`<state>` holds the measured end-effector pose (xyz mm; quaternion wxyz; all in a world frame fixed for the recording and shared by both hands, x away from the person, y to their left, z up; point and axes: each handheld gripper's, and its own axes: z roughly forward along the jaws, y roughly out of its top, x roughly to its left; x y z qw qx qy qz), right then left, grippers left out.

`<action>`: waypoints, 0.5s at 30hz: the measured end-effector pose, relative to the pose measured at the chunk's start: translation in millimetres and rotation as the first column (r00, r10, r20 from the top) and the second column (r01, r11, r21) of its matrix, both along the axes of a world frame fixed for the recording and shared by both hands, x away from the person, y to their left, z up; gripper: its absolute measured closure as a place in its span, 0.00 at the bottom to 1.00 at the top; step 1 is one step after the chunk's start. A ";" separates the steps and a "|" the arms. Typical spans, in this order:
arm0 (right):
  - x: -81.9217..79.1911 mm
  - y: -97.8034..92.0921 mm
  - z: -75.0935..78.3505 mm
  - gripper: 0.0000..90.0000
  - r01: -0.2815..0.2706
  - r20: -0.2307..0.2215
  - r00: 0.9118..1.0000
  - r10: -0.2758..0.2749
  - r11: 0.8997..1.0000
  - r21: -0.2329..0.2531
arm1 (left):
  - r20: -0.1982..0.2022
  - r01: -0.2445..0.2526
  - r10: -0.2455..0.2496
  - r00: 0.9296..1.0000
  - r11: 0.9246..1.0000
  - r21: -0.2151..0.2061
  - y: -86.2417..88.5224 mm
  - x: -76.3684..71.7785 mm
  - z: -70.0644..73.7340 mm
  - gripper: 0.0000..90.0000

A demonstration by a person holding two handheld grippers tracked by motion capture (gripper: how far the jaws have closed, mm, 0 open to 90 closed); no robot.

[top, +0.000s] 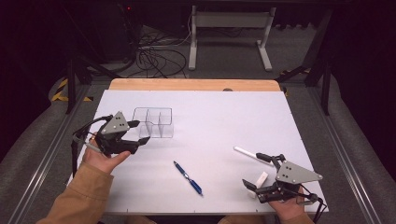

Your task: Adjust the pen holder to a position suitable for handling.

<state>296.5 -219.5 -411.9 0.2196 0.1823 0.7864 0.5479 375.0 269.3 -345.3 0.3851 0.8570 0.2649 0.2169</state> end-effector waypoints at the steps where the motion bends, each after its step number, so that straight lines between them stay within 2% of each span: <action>1: 0.3 0.2 -0.1 0.09 -0.004 -0.003 1.000 0.004 1.000 0.002 | -0.022 -0.003 0.003 1.000 1.000 -0.002 0.4 4.6 0.8 0.39; 7: 0.3 -0.4 0.1 0.09 -0.012 -0.006 1.000 0.012 1.000 0.010 | -0.057 0.007 -0.007 0.998 1.000 0.006 0.0 17.4 -0.8 0.39; 11: 0.3 -0.3 -0.1 0.09 -0.015 -0.007 1.000 0.015 1.000 0.010 | -0.066 0.010 -0.007 0.998 0.999 0.040 -1.6 25.8 -3.5 0.39; 14: 0.3 0.0 -0.2 0.09 -0.017 -0.008 1.000 0.017 1.000 0.010 | -0.073 0.014 -0.008 0.997 0.996 0.083 -4.4 33.4 -2.8 0.40; 15: 0.4 0.0 -0.2 0.09 -0.018 -0.008 1.000 0.018 1.000 0.010 | -0.073 0.014 -0.008 0.997 0.996 0.083 -4.4 33.4 -2.8 0.40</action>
